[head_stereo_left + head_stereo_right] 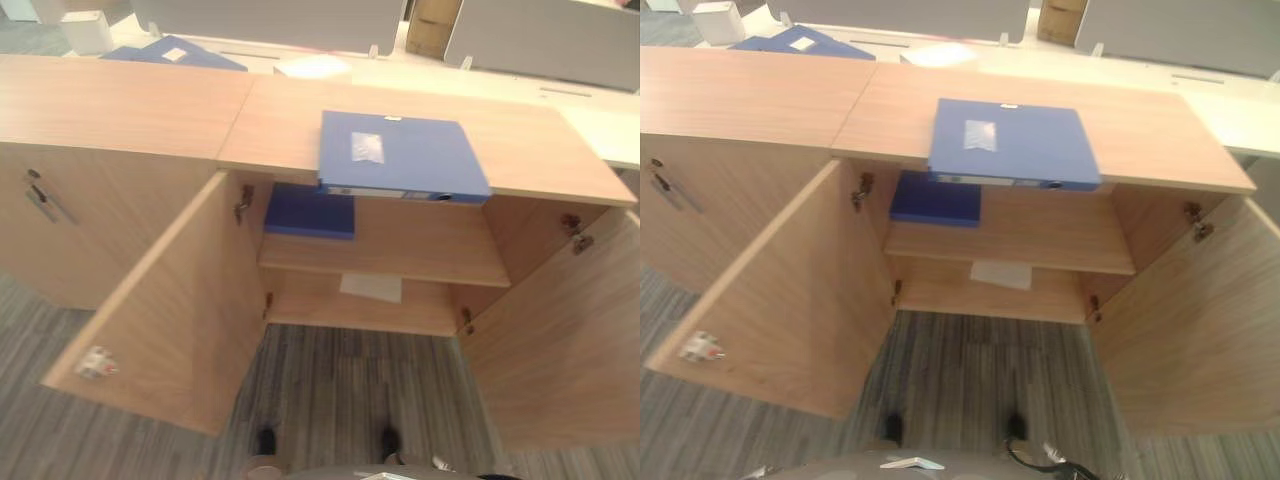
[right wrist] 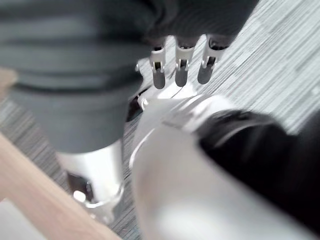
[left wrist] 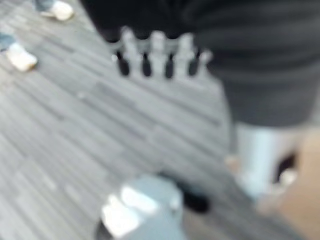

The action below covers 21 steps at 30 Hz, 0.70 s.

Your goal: Put the empty folder in the office cabinet

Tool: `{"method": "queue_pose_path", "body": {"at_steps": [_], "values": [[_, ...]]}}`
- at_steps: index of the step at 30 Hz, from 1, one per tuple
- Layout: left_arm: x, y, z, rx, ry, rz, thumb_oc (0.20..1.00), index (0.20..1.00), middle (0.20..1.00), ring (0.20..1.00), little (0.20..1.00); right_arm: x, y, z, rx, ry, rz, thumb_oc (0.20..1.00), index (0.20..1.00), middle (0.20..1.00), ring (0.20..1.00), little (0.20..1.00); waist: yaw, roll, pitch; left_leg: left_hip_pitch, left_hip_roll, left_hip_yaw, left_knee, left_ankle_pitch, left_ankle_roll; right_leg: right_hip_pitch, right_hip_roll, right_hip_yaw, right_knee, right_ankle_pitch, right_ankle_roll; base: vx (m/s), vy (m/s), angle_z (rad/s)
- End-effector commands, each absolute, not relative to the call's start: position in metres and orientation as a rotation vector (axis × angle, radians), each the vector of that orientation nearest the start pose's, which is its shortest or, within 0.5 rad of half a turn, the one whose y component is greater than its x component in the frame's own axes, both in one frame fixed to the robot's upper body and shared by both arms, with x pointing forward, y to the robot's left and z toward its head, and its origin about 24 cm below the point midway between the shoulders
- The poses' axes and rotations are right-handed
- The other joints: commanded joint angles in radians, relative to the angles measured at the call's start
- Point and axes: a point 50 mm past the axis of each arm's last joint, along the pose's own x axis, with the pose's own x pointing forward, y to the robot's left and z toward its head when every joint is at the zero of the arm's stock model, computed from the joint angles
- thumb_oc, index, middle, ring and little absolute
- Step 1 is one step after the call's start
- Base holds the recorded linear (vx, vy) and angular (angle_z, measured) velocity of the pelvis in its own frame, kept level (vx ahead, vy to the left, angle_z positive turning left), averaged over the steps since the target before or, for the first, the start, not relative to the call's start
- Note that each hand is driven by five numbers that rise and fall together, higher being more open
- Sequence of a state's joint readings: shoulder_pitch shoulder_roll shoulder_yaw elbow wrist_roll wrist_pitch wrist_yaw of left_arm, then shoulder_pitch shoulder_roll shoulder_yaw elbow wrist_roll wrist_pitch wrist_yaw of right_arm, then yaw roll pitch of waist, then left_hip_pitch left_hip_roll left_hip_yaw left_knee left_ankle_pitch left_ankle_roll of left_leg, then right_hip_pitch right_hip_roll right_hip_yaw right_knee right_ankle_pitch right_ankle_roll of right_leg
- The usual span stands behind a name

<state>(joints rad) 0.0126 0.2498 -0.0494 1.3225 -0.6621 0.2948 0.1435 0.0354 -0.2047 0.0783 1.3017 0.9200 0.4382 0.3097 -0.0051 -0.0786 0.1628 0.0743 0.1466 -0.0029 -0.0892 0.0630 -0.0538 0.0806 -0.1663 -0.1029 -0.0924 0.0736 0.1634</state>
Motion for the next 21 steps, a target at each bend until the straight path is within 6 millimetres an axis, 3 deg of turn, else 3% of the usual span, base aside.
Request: {"method": "queue_pose_path", "body": {"at_steps": [1,8,12,13,15,18,21], "values": [[0.037,0.241,-0.168,-0.276,1.546,0.647,1.0,1.0,1.0,1.0,1.0,0.056,-0.196,-0.167,0.911,1.422,-0.31,1.0,1.0,1.0,1.0,1.0,-0.009,0.013,-0.03,0.049,-0.037,0.053,0.003,-0.114,0.039,-0.061,0.02,0.015,0.005,0.014,-0.003,0.14,-0.167,-0.04],[0.044,0.241,-0.168,-0.273,1.507,0.67,1.0,1.0,1.0,1.0,1.0,0.059,-0.213,-0.162,0.897,1.387,-0.288,1.0,1.0,1.0,1.0,1.0,-0.017,-0.014,-0.025,0.0,0.022,0.058,0.074,-0.083,0.013,-0.04,0.079,0.004,0.005,-0.016,-0.059,0.13,-0.228,0.04],[0.045,0.241,-0.168,-0.262,1.499,0.657,1.0,1.0,1.0,1.0,1.0,0.065,-0.217,-0.161,0.9,1.348,-0.291,1.0,1.0,1.0,1.0,1.0,-0.025,-0.01,-0.024,-0.056,0.039,0.068,0.211,-0.022,0.004,-0.032,0.102,-0.005,0.005,-0.032,-0.086,0.03,-0.118,0.0],[0.046,0.24,-0.168,-0.265,1.494,0.653,1.0,1.0,1.0,1.0,1.0,0.066,-0.218,-0.161,0.9,1.34,-0.292,1.0,1.0,1.0,1.0,1.0,-0.025,-0.009,-0.024,-0.072,0.029,0.064,0.241,-0.02,0.006,-0.03,0.106,-0.003,0.005,-0.035,-0.089,0.02,-0.044,0.02],[0.053,0.238,-0.168,-0.282,1.473,0.643,1.0,1.0,1.0,1.0,1.0,0.068,-0.219,-0.16,0.891,1.332,-0.283,1.0,1.0,1.0,1.0,1.0,-0.011,-0.004,-0.019,-0.132,-0.077,0.022,0.251,-0.043,0.029,-0.018,0.123,0.035,0.005,-0.038,-0.094,0.03,0.013,0.05],[0.053,0.235,-0.169,-0.307,1.459,0.645,1.0,1.0,1.0,1.0,1.0,0.074,-0.216,-0.16,0.861,1.35,-0.247,1.0,1.0,1.0,1.0,1.0,0.024,0.015,0.01,-0.234,-0.187,0.02,0.191,-0.022,0.031,0.016,0.159,0.067,0.005,-0.056,-0.097,0.03,0.056,-0.17],[0.06,0.233,-0.168,-0.297,1.442,0.623,1.0,1.0,1.0,1.0,1.0,0.074,-0.213,-0.161,0.896,1.34,-0.296,1.0,1.0,1.0,1.0,1.0,0.031,0.017,0.001,-0.205,-0.211,0.006,0.155,-0.033,0.052,0.017,0.164,0.065,0.005,-0.05,-0.104,0.01,0.028,-0.55]]}}
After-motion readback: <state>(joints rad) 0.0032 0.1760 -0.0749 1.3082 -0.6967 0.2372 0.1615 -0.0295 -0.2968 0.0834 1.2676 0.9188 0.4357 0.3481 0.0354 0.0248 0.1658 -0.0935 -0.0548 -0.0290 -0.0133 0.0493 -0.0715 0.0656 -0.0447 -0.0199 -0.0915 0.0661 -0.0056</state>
